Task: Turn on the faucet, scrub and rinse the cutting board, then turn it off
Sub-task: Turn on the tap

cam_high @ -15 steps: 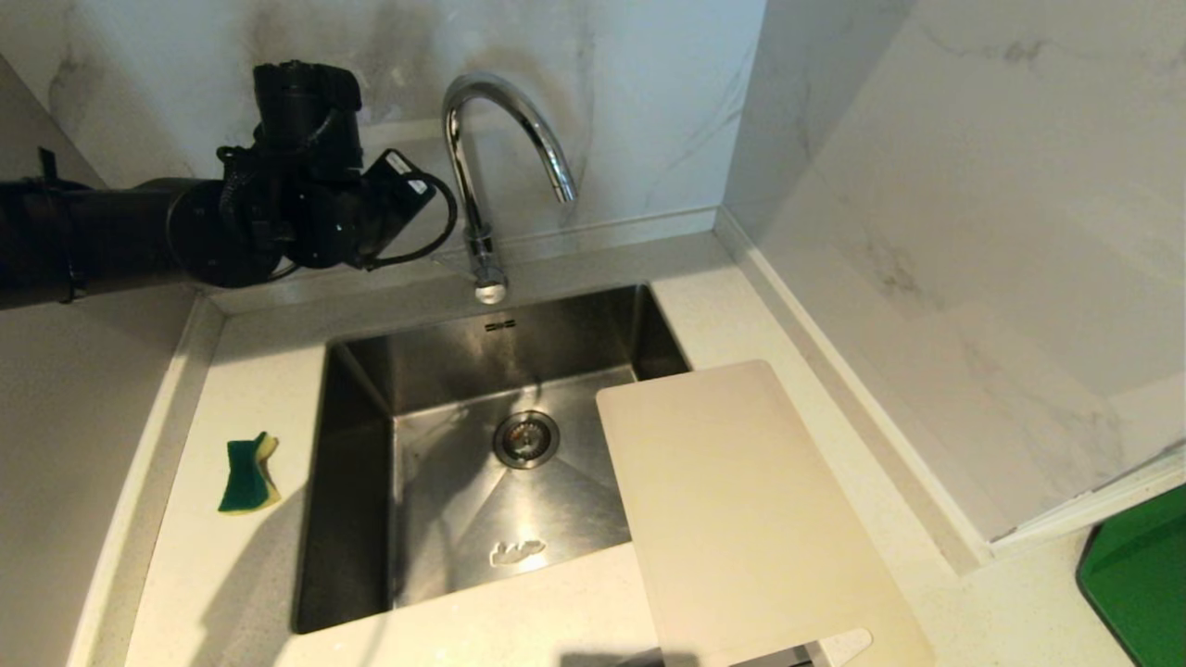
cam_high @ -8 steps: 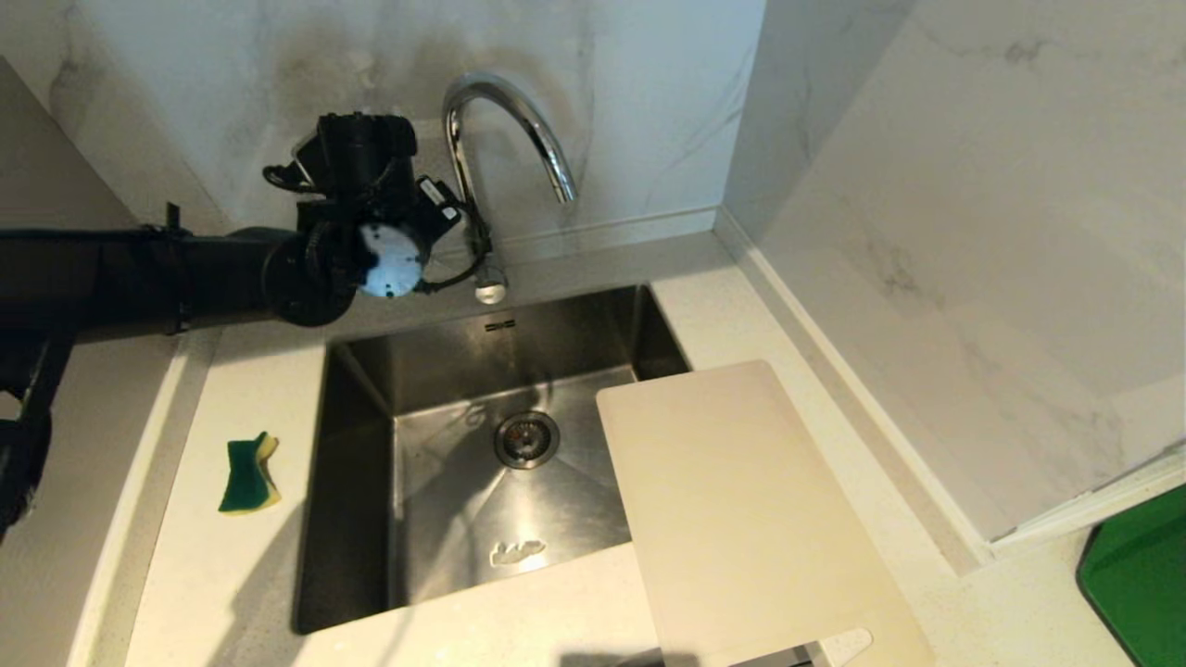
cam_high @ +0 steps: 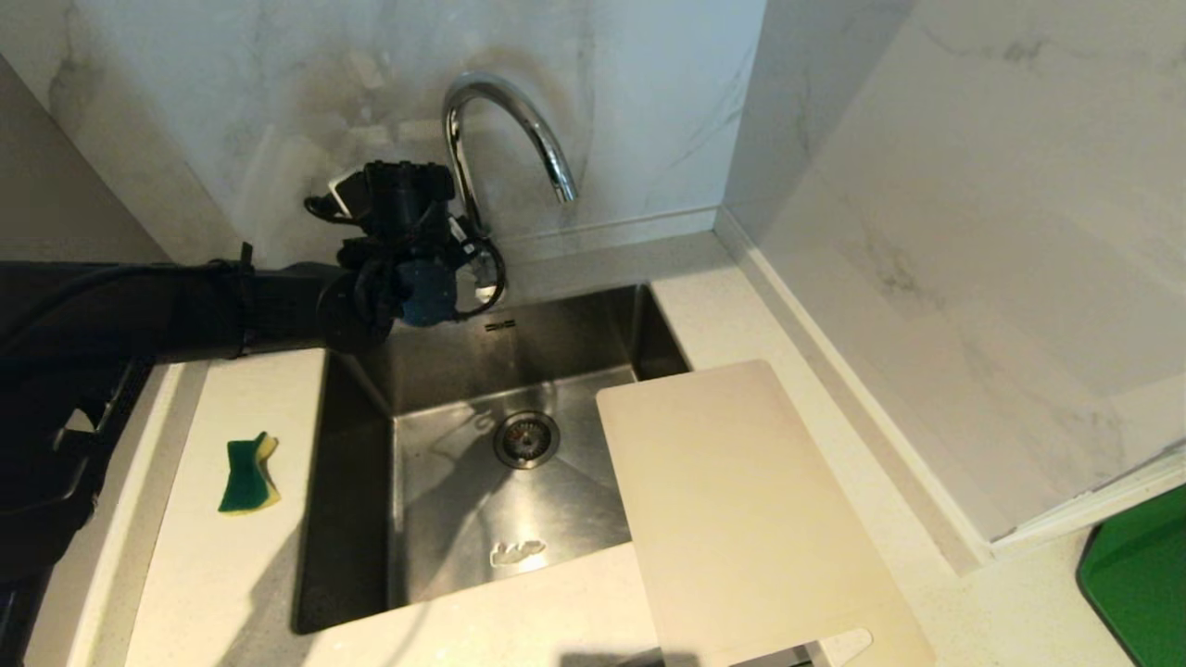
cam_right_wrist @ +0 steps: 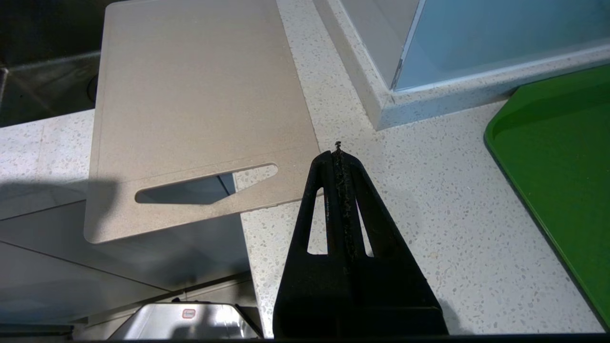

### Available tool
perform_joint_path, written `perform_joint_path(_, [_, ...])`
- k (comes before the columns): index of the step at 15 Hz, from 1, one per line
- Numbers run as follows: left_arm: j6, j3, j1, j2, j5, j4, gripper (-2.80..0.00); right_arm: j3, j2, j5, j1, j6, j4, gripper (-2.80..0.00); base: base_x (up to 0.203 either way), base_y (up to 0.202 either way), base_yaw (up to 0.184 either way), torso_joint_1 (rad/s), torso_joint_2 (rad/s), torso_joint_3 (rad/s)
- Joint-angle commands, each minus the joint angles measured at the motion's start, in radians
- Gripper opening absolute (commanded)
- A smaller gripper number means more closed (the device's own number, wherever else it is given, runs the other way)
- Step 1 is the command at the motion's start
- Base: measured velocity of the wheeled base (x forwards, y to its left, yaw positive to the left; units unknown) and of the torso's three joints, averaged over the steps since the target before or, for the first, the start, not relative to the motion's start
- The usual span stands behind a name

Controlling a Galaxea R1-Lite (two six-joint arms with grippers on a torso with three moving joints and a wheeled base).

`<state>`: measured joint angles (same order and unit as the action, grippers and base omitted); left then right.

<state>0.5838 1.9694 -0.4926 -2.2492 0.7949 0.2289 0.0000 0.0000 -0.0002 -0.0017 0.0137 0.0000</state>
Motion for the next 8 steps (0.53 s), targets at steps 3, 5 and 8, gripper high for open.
perform_joint_path(3, [0.01, 0.004, -0.001, -0.039, 0.014, 0.003, 0.0, 0.0, 0.0, 0.0, 0.0, 0.0, -0.001, -2.8, 0.0, 0.0, 0.0, 0.0, 0.0, 0.0])
perform_joint_path(5, [0.03, 0.008, 0.0, -0.047, 0.005, 0.003, 0.0, 0.0, 0.0, 0.0, 0.0, 0.0, 0.0, -2.8, 0.0, 0.0, 0.0, 0.0, 0.0, 0.0])
perform_joint_path(8, [0.071, 0.009, 0.011, -0.05, -0.042, 0.001, 0.0, 0.0, 0.0, 0.0, 0.0, 0.0, 0.0, -2.8, 0.0, 0.0, 0.0, 0.0, 0.0, 0.0])
